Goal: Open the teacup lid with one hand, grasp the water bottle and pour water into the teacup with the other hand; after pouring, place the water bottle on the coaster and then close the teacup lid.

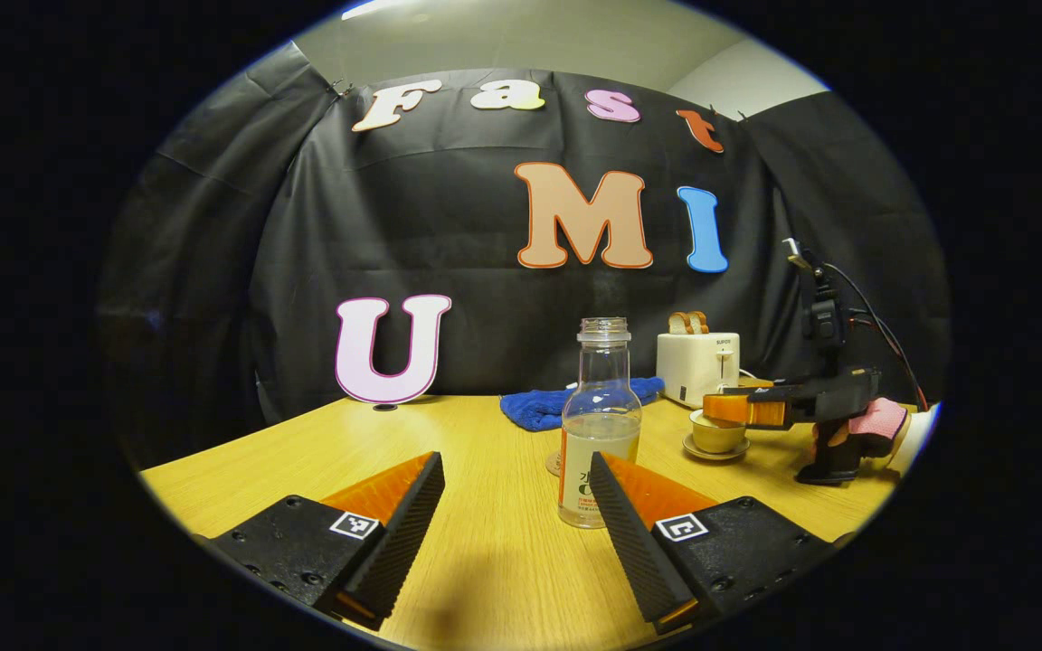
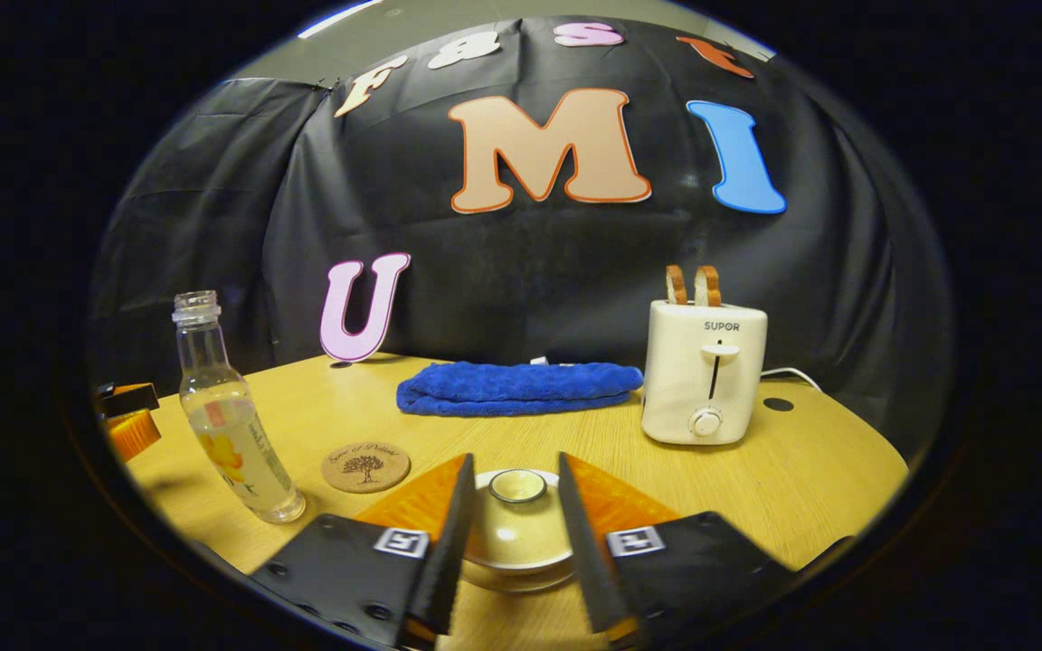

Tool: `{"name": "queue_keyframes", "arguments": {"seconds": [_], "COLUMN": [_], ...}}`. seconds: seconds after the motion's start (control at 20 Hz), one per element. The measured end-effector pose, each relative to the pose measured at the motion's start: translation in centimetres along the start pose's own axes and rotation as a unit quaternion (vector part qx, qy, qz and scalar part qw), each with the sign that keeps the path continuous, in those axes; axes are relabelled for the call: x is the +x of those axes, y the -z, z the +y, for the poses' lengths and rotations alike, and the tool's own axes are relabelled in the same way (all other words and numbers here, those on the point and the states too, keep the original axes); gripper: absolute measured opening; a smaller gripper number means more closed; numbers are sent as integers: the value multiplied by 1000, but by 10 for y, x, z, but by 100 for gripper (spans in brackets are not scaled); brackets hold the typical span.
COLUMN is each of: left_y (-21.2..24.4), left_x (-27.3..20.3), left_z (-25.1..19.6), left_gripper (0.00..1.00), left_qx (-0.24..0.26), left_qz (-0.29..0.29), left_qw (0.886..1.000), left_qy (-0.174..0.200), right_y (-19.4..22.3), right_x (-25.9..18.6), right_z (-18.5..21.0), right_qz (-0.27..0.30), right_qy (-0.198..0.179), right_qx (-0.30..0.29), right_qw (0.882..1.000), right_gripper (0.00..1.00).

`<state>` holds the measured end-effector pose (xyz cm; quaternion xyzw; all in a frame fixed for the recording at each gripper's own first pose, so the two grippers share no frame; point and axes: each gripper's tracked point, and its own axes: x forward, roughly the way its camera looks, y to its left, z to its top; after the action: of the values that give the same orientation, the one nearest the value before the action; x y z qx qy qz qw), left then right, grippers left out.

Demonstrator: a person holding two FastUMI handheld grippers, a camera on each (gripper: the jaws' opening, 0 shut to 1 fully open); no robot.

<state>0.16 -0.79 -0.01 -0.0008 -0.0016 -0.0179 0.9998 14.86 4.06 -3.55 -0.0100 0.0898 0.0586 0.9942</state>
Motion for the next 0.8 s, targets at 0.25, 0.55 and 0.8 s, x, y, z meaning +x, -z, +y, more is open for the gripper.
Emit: {"name": "queue_keyframes", "arguments": {"seconds": [0.25, 0.55, 0.8], "left_y": [1, -1, 0], "left_x": [0, 0, 0], "left_z": [0, 0, -1], "left_gripper": [95, 95, 95], "left_qx": [0, 0, 0], "left_qz": [0, 0, 0], "left_qw": [1000, 1000, 1000], "left_qy": [1, 1, 1], "right_y": [-2, -2, -9], "right_x": [-1, -1, -9], "right_z": [1, -1, -3], "right_qz": [2, -2, -28], "right_qy": [0, 6, 6], "right_qx": [0, -4, 3], "right_qw": [1000, 1000, 1000], "right_gripper": [35, 29, 29]}}
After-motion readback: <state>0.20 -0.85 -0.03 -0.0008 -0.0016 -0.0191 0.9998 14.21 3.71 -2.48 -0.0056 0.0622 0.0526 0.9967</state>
